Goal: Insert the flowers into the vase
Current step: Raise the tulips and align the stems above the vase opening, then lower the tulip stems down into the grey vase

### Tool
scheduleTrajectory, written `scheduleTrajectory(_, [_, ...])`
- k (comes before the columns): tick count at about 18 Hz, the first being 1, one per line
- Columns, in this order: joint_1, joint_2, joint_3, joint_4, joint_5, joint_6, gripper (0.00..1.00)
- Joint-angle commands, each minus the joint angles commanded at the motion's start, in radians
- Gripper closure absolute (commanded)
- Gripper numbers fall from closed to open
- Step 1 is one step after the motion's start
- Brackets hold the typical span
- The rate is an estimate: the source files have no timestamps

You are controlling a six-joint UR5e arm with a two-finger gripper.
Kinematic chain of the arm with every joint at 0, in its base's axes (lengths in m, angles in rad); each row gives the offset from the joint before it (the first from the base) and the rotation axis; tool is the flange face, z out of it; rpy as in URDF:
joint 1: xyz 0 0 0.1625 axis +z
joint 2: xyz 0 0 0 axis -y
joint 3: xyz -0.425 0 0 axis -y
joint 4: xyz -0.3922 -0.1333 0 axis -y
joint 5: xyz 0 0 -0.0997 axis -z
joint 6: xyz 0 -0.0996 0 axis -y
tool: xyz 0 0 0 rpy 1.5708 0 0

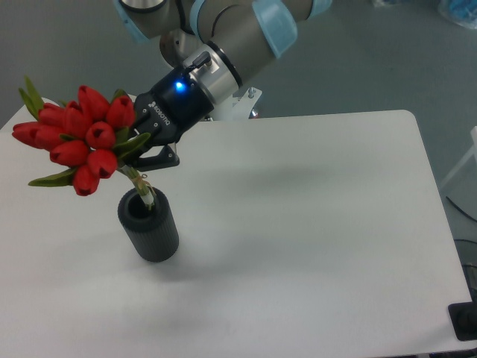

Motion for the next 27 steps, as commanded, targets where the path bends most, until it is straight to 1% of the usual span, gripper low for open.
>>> scheduleTrajectory(2, [-0.002,-0.002,-0.025,0.000,0.000,0.037,0.80])
scheduleTrajectory(6, [-0.003,-0.012,-0.029,0.000,0.002,0.043,0.80])
scheduleTrajectory(9, [-0.014,-0.015,-0.043,0.000,0.003,0.077,0.80])
scheduleTrajectory(13, [-0.020,-0.037,-0.048,0.002,0.008,0.080,0.80])
scheduleTrajectory(20, [-0.025,-0.084,-0.101,0.002,0.009,0.161,0.80])
scheduleTrajectory(22, [-0.025,-0.090,-0.127,0.002,0.009,0.187,0.80])
scheduleTrajectory(27, [-0.025,-0.104,-0.152,0.002,0.009,0.192,0.80])
